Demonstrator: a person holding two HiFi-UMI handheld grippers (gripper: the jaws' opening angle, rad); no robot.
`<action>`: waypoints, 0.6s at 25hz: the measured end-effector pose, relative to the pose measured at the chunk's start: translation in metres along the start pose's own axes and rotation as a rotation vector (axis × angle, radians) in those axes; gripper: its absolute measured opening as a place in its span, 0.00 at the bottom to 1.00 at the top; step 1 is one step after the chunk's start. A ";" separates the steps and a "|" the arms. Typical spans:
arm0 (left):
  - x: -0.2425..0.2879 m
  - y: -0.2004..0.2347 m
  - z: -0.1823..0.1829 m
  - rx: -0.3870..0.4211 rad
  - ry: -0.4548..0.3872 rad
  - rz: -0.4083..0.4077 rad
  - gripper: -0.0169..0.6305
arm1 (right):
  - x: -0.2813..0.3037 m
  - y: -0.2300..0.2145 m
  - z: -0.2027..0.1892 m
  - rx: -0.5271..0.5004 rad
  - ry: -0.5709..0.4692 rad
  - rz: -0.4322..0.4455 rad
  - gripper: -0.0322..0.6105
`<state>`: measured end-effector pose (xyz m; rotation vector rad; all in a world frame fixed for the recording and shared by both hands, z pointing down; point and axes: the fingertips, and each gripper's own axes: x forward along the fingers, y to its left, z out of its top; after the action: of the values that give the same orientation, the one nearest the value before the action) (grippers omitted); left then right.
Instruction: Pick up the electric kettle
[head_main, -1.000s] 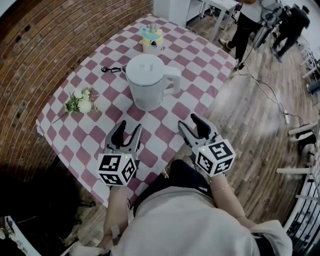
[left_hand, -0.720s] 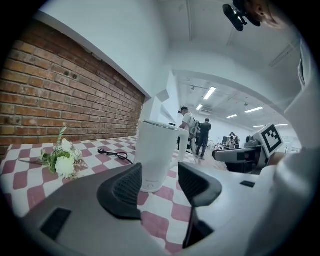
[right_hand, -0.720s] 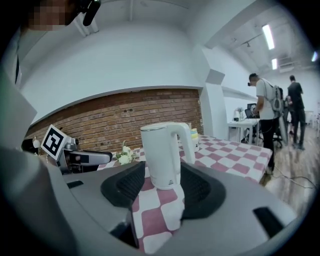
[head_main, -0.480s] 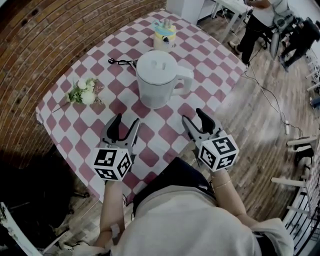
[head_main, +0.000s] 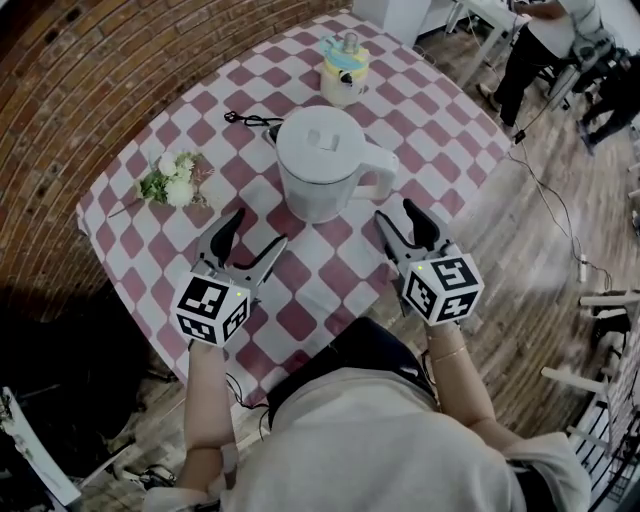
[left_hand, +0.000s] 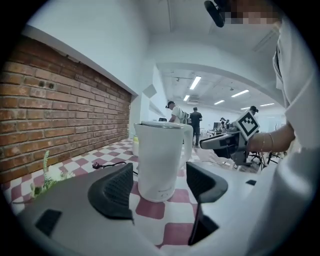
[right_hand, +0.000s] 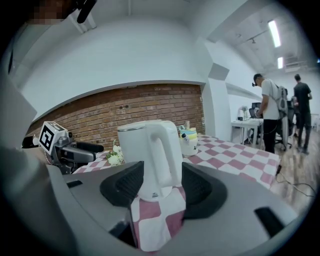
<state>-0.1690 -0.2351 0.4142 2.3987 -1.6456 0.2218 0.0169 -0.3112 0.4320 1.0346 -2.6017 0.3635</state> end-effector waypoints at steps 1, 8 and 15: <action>0.004 0.002 0.001 0.008 0.003 -0.009 0.55 | 0.004 -0.003 0.000 0.001 0.001 0.001 0.41; 0.027 0.018 0.002 -0.004 0.011 -0.013 0.56 | 0.034 -0.015 0.002 -0.019 0.014 0.010 0.43; 0.048 0.015 0.000 0.018 0.027 -0.091 0.58 | 0.059 -0.014 0.004 -0.037 0.025 0.032 0.43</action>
<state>-0.1655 -0.2829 0.4276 2.4658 -1.5250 0.2525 -0.0144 -0.3593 0.4522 0.9716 -2.5953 0.3316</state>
